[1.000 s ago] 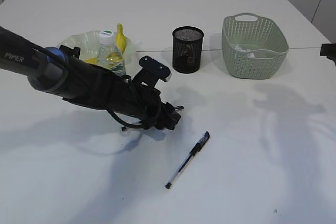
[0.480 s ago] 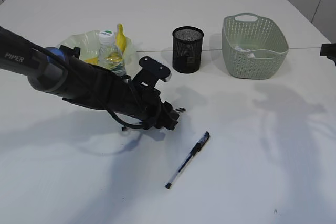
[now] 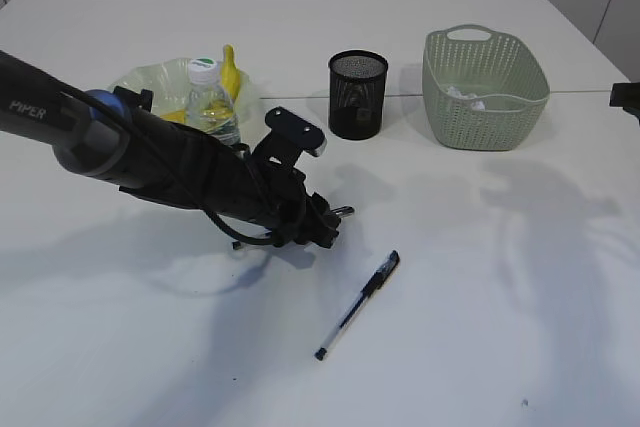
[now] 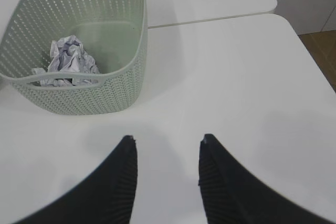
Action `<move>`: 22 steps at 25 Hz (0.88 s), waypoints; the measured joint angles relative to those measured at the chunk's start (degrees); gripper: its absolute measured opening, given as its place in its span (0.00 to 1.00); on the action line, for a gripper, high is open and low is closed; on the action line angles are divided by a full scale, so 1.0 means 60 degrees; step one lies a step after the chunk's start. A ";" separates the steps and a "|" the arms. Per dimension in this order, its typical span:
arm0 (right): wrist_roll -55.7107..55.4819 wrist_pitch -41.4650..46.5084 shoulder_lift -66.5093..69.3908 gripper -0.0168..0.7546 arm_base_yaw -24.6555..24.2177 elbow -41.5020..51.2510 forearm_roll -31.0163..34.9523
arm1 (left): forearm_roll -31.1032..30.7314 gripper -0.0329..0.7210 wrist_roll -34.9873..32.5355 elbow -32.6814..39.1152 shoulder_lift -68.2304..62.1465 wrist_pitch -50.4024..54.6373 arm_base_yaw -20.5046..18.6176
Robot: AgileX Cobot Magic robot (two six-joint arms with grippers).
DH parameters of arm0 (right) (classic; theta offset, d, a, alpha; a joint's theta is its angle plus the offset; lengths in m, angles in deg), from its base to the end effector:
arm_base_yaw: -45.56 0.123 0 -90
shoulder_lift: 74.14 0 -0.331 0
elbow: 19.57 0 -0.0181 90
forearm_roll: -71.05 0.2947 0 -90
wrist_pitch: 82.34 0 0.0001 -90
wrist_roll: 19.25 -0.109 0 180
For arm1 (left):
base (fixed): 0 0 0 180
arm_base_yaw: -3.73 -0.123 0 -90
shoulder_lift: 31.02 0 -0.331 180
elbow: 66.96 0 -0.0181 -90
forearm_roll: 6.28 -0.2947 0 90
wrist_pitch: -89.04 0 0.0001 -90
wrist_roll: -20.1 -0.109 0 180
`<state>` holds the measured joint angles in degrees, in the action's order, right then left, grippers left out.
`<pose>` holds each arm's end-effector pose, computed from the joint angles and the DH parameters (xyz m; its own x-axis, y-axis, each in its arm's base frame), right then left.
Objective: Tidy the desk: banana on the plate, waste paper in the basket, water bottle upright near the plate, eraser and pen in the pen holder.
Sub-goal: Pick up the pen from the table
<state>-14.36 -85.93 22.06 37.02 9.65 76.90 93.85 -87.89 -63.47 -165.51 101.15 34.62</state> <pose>0.3746 -0.0569 0.2384 -0.5192 0.0947 -0.8494 0.1625 0.9867 0.0107 0.4321 -0.2848 0.0759 -0.5268 0.4666 -0.7104 0.7020 0.7101 -0.0542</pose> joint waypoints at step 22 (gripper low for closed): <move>0.0000 0.0000 0.0000 0.41 0.0000 0.0000 0.0000 | 0.0000 0.34 0.0000 0.0000 -0.0020 0.0000 0.0000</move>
<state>-14.36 -85.93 22.06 37.02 9.65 76.90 93.85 -87.89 -63.47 -165.63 101.15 34.62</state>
